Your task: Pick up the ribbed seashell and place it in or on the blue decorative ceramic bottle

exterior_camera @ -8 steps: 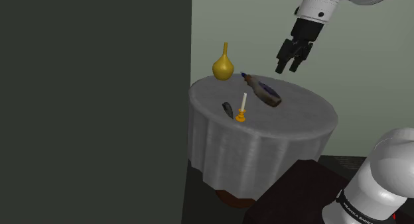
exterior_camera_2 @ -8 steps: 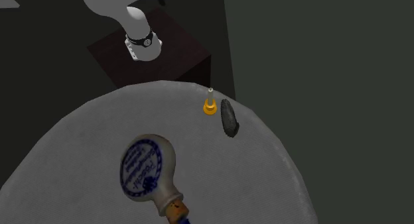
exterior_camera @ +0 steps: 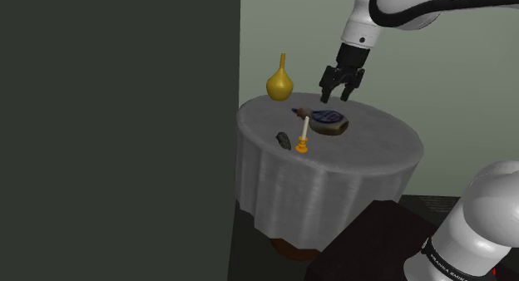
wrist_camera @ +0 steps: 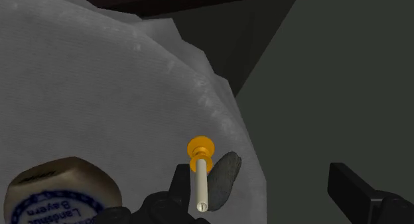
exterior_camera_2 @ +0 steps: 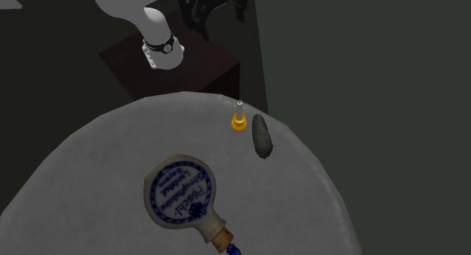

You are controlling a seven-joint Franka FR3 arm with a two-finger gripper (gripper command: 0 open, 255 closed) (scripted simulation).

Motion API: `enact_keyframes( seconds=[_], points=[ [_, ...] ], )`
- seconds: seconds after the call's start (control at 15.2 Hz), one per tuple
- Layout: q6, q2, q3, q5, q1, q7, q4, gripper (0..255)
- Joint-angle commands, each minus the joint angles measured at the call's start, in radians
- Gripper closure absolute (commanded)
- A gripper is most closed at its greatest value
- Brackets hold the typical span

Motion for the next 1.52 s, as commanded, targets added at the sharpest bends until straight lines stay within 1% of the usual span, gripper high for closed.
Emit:
enact_keyframes(
  seconds=[0.0,0.33,0.73,1.25,1.32,1.45],
  points=[
    [0.047,0.061,0.01,-0.002,-0.01,0.029,0.006,0],
    [0.154,0.236,0.031,-0.016,-0.035,0.102,0.051,0],
    [0.253,0.456,0.043,-0.047,-0.058,0.194,0.144,0],
    [0.33,0.757,0.028,-0.094,-0.07,0.309,0.328,0],
    [0.334,0.785,0.025,-0.097,-0.07,0.318,0.348,0],
    [0.357,0.797,0.024,-0.098,-0.068,0.32,0.337,0]
  ],
)
